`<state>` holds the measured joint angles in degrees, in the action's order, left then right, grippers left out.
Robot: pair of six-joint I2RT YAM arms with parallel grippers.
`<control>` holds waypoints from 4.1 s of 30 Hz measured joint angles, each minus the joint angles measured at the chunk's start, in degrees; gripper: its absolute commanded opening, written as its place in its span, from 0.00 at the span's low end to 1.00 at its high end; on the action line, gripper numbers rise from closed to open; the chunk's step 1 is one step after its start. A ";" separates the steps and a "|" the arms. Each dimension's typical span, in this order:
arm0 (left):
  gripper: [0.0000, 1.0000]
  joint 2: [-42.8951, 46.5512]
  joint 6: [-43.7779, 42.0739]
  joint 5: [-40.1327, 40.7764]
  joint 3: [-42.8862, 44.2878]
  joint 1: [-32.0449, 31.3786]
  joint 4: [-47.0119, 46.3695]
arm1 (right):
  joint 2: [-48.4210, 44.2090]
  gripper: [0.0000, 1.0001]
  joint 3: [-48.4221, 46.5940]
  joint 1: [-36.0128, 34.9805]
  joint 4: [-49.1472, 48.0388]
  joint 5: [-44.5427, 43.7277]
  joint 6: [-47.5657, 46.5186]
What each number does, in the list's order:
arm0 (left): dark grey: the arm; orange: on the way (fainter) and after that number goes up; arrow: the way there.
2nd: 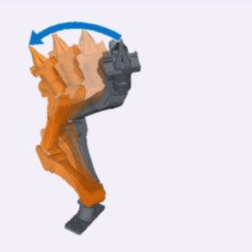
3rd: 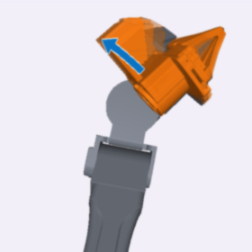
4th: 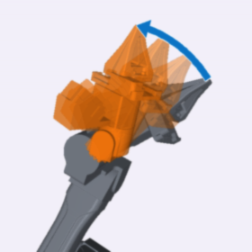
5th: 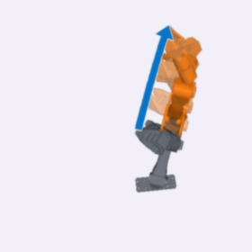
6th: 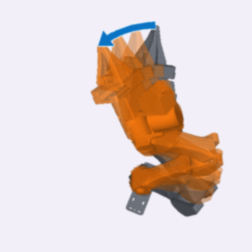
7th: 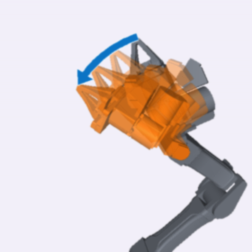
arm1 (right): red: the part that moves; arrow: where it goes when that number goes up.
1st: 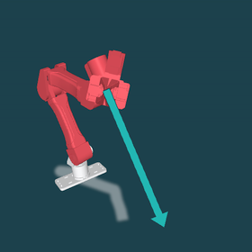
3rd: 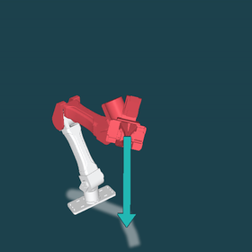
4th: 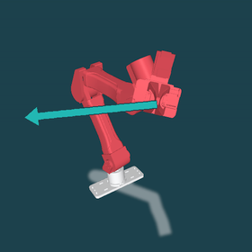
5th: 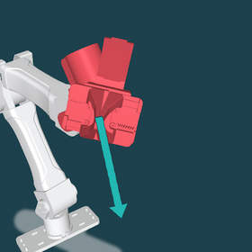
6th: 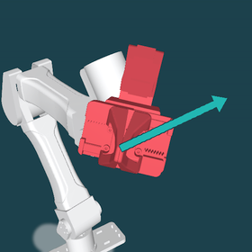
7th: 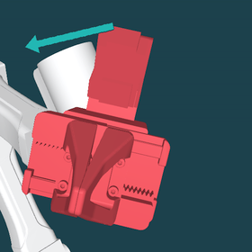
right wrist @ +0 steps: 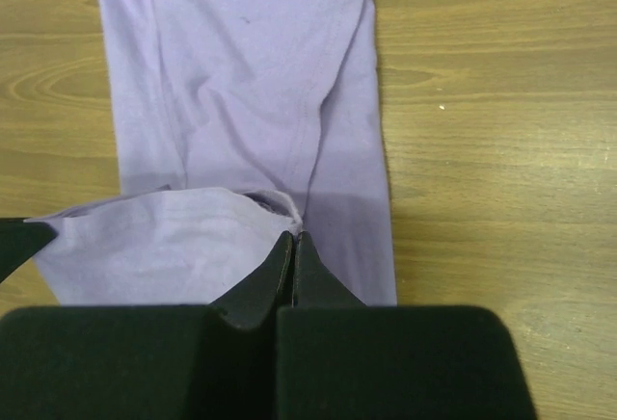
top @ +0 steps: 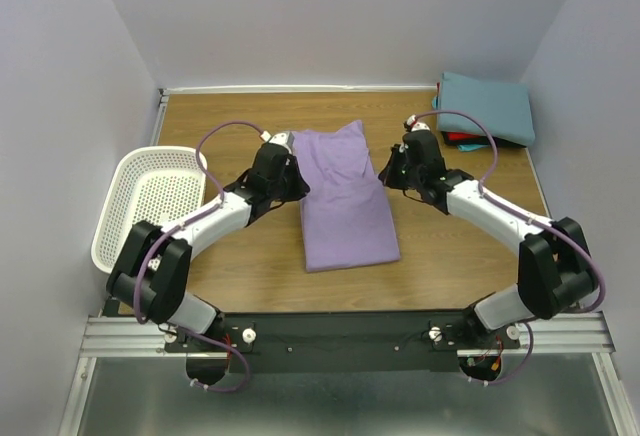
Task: Fold and stack the t-shirts
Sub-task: Fold the tshirt
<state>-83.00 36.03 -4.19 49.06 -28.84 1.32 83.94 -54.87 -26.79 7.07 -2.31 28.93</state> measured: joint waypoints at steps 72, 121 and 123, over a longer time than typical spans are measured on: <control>0.25 -9.97 3.45 12.41 7.06 -1.49 7.65 | 10.03 0.61 -3.72 0.11 4.81 -6.23 2.03; 0.47 15.61 20.04 -1.01 -23.58 -18.27 6.91 | -18.78 0.51 30.08 -0.52 10.51 15.10 15.78; 0.49 15.58 20.37 -1.01 -23.82 -18.27 6.93 | -18.71 0.51 30.05 -0.52 10.45 15.10 15.89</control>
<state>-67.42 56.40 -5.19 25.23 -47.11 8.25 65.23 -24.82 -27.31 17.52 12.80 44.82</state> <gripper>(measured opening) 0.462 0.516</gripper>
